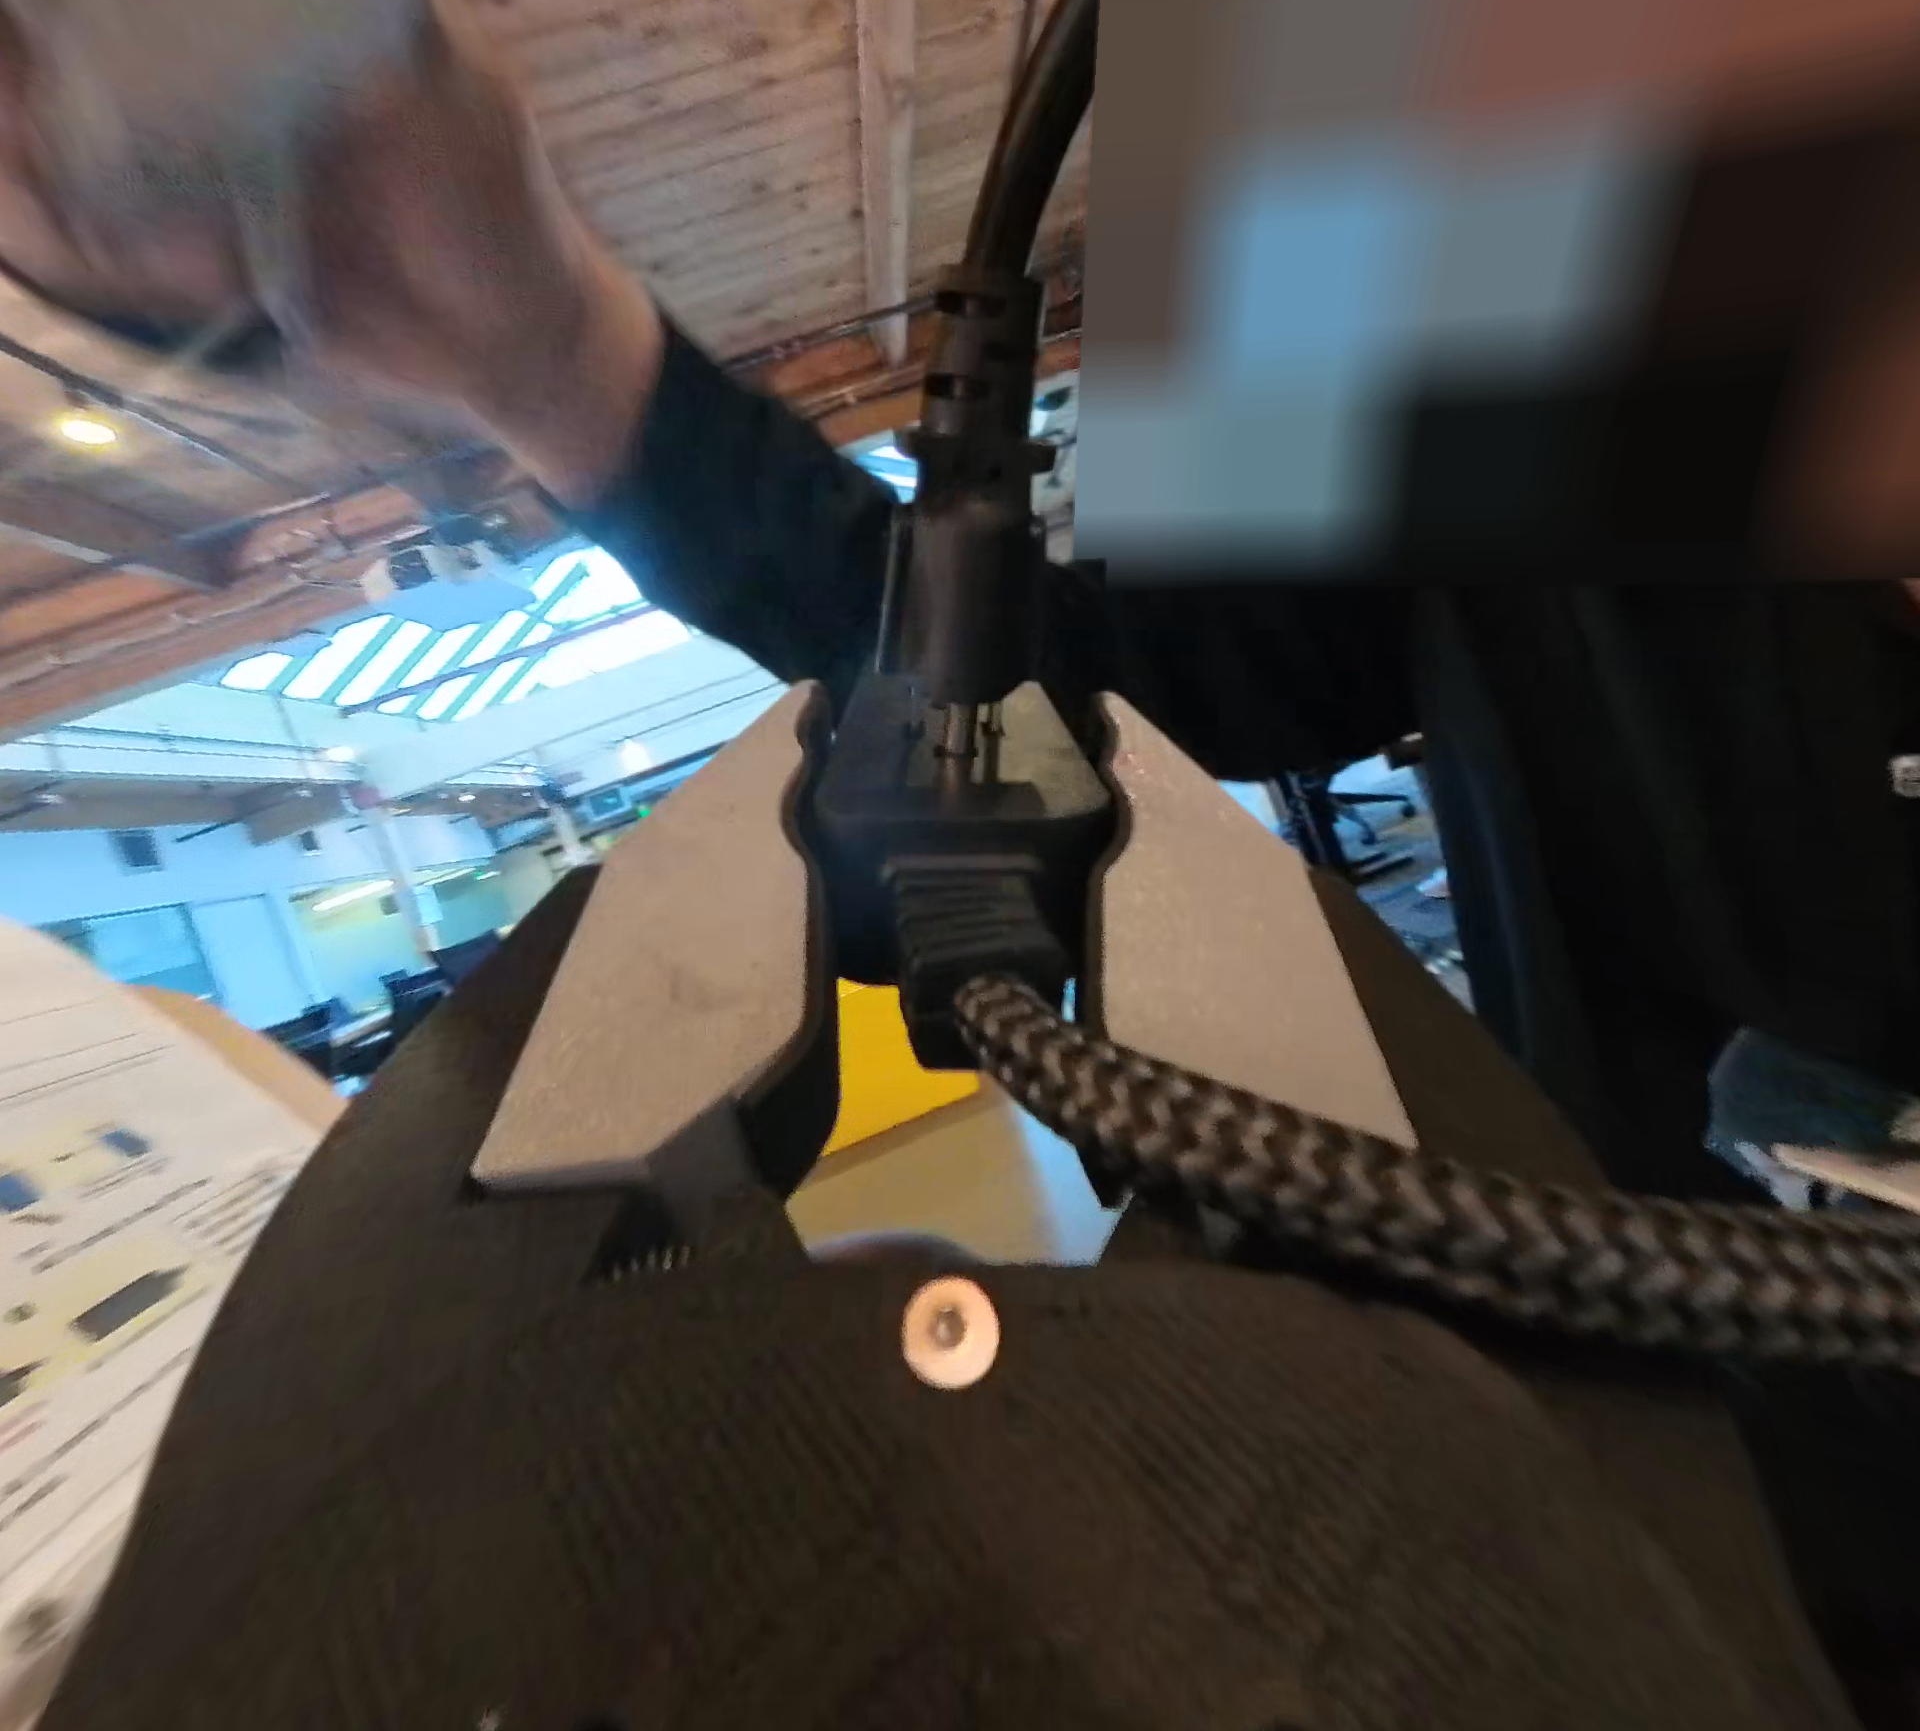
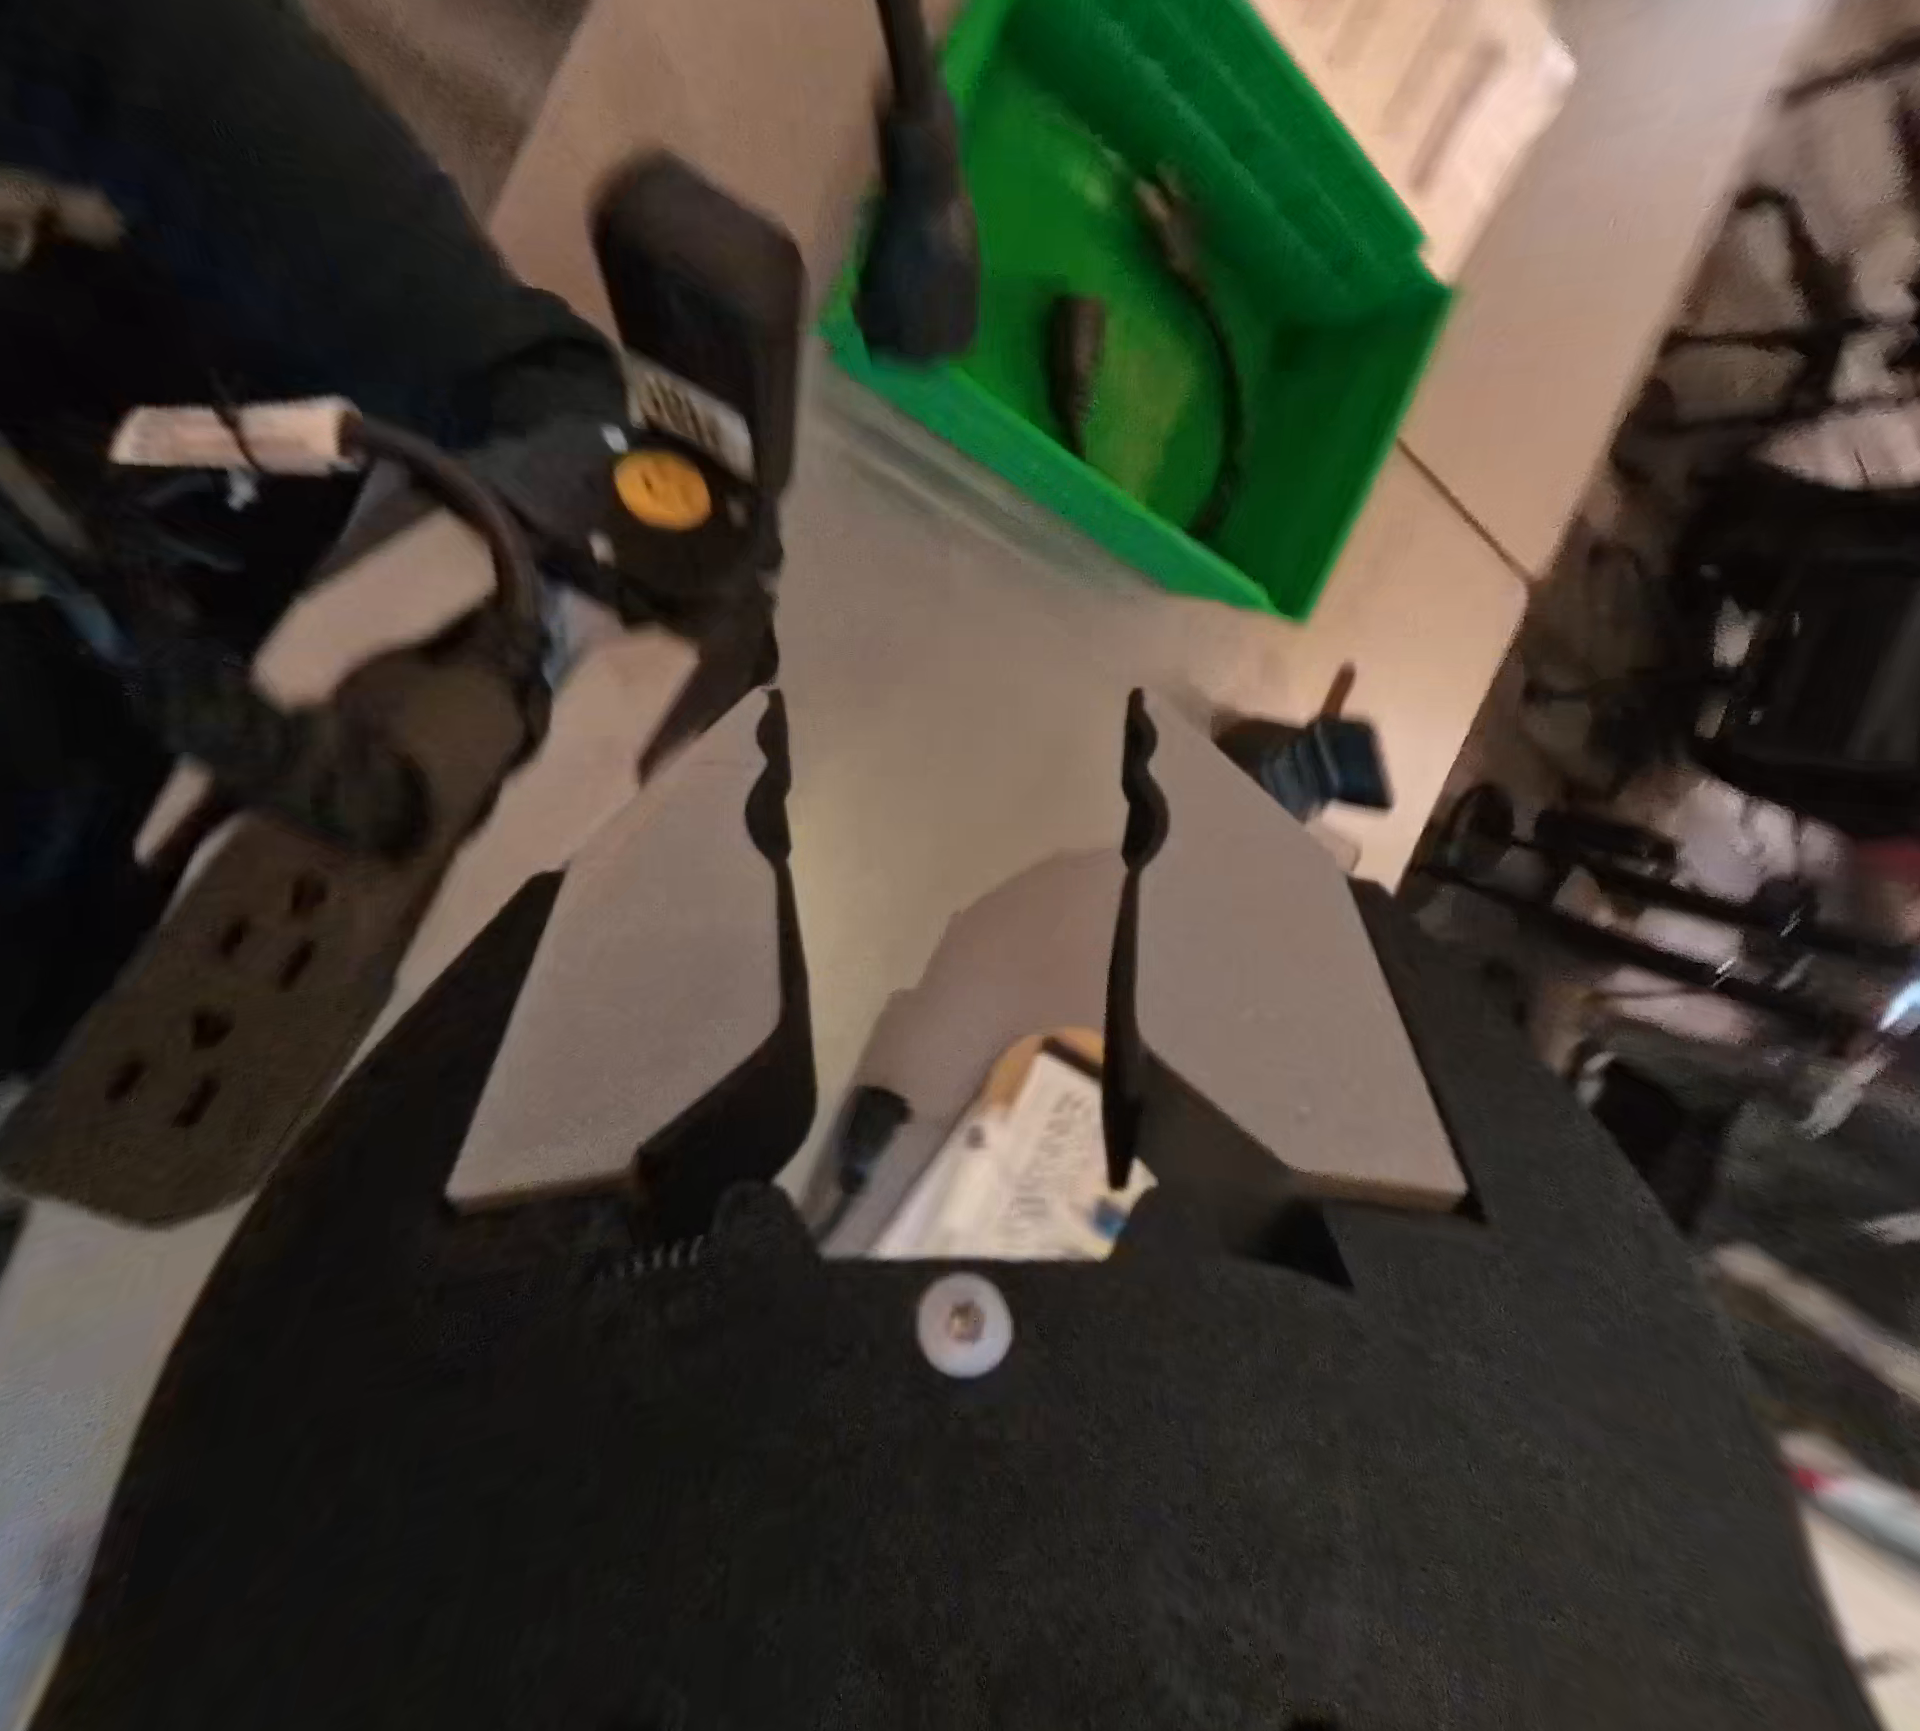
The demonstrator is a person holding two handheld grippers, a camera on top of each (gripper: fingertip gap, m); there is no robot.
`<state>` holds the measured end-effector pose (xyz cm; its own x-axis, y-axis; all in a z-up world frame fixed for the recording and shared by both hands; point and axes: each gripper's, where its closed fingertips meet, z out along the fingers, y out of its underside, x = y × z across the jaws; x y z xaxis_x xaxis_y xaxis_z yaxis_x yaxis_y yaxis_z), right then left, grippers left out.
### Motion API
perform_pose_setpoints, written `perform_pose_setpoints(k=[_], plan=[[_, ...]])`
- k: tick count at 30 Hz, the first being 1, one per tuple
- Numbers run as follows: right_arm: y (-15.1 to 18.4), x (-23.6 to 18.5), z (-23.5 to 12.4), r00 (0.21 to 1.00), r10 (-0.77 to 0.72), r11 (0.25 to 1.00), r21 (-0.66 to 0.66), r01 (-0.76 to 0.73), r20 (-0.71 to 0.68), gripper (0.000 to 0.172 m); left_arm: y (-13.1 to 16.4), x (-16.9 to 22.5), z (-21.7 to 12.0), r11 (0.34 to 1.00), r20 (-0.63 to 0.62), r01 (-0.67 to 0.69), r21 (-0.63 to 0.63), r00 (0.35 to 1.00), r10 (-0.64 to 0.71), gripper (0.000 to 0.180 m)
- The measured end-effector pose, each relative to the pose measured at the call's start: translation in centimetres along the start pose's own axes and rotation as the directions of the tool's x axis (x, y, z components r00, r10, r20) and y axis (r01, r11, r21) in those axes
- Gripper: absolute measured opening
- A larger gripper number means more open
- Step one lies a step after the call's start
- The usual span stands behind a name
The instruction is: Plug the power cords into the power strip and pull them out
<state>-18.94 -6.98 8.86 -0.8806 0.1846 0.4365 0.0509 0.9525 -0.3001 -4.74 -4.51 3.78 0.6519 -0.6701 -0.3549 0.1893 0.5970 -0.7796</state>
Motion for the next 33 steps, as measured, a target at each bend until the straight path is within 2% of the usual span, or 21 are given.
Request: perform_pose_setpoints(k=[2, 4, 7, 10, 13, 15, 18, 21, 24, 26, 29, 33], plan=[[6.2, -0.2, -0.8, 0.977, 0.204, 0.974, 0.115, -0.195, -0.07, 0.073, -0.6, -0.6, -1.5, 1.0, 0.042, -0.017, -0.004, 0.999, 0.017, 0.047], [12.3, -2.7, 0.1, 0.925, 0.375, 0.909, 0.22, -0.354, -0.063, 0.088, -0.9, -1.3, -2.5, 1.0, 0.081, -0.024, -0.009, 0.996, 0.025, 0.047], [20.1, -7.3, 3.8, 0.824, 0.565, 0.794, 0.301, -0.528, -0.046, 0.082, -1.5, -2.2, -3.4, 0.999, 0.133, -0.044, 0.004, 0.99, 0.043, 0.046], [25.1, -11.1, 8.1, 0.773, 0.627, 0.758, 0.301, -0.578, -0.093, 0.067, -1.2, -3.0, -3.7, 0.999, 0.174, -0.036, 0.009, 0.984, 0.034, 0.047], [26.8, -13.5, 11.8, 0.77, 0.633, 0.758, 0.263, -0.596, -0.08, 0.066, -0.2, -3.7, -3.8, 1.0, 0.199, -0.012, -0.005, 0.98, 0.013, 0.047], [27.4, -14.2, 13.9, 0.768, 0.638, 0.76, 0.211, -0.615, -0.057, 0.073, 0.4, -3.8, -3.7, 1.0, 0.196, 0.009, -0.02, 0.981, -0.005, 0.047], [28.5, -14.5, 15.6, 0.737, 0.675, 0.733, 0.124, -0.668, -0.018, 0.072, 1.1, -3.7, -3.6, 0.999, 0.191, 0.024, -0.039, 0.981, -0.016, 0.047], [28.9, -14.8, 15.6, 0.665, 0.742, 0.655, 0.123, -0.746, 0.083, 0.062, 1.2, -3.7, -3.8, 0.998, 0.194, 0.038, -0.042, 0.981, -0.029, 0.047], [29.1, -14.5, 14.6, 0.546, 0.816, 0.522, 0.164, -0.837, 0.192, 0.039, 1.2, -3.8, -4.2, 0.998, 0.201, 0.036, -0.05, 0.979, -0.026, 0.047], [29.6, -14.3, 14.5, 0.475, 0.851, 0.451, 0.154, -0.879, 0.223, 0.035, 1.2, -3.9, -4.2, 0.998, 0.205, 0.04, -0.048, 0.978, -0.029, 0.047], [29.5, -14.4, 15.1, 0.439, 0.866, 0.417, 0.139, -0.898, 0.24, 0.028, 1.1, -4.0, -4.3, 0.998, 0.208, 0.05, -0.029, 0.977, -0.043, 0.047], [28.4, -14.4, 15.5, 0.42, 0.858, 0.398, 0.134, -0.908, 0.297, 0.03, 0.3, -3.6, -3.9, 0.995, 0.164, 0.084, 0.058, 0.982, -0.093, 0.047]])
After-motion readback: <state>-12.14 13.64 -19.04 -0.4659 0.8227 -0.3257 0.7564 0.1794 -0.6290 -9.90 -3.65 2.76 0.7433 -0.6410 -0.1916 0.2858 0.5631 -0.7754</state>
